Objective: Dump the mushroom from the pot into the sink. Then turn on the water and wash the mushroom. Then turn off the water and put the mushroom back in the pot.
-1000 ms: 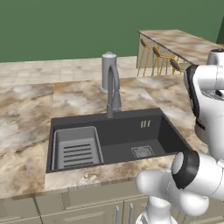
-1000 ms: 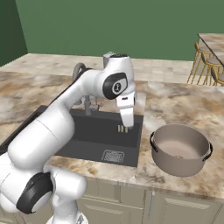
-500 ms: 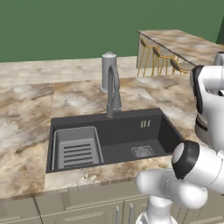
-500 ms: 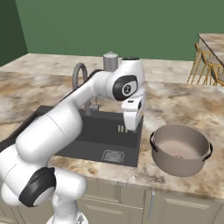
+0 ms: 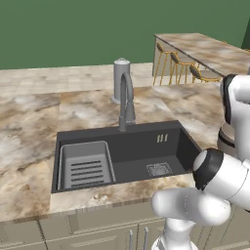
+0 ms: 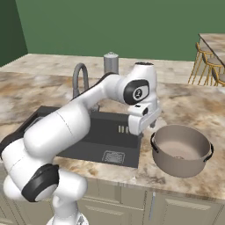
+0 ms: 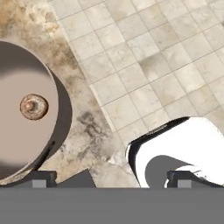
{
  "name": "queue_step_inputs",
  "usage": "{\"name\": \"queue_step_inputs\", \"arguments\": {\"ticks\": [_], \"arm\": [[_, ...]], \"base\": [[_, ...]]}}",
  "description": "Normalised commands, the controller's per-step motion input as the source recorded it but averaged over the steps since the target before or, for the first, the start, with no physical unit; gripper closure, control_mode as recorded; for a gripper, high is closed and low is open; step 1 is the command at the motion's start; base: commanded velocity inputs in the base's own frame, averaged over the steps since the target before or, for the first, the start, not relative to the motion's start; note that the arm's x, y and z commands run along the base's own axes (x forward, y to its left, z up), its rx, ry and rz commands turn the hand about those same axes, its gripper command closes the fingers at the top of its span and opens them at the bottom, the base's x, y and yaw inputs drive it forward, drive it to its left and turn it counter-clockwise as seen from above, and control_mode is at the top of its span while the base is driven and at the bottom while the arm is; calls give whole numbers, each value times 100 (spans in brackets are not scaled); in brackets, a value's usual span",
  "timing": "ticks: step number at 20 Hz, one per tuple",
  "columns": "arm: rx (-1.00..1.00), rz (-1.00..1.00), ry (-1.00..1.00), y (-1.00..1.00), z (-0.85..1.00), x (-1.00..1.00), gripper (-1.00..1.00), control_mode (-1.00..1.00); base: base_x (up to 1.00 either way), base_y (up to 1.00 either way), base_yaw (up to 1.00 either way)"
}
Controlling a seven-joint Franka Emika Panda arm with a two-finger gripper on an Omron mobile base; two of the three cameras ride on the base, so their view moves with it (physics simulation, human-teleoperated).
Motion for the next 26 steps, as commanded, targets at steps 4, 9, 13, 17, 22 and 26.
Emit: {"name": "queue_step_inputs", "arguments": {"ticks": [4,9,13,17,22,26], "arm": [[1,-17,0,-29,-17,-5,-100,-100],[0,0,0,-23,-32,-4,-100,-100],[0,3,0,-23,-36,-13,-100,-100],[0,4,0,-19,-31,-13,-100,-100],[4,4,-1,-22,-12,-2,-100,-100],[7,8,-5,-11,0,0,-100,-100]], "base": [[0,0,0],[0,0,0],[0,0,0],[0,0,0],[0,0,0],[0,0,0]]}}
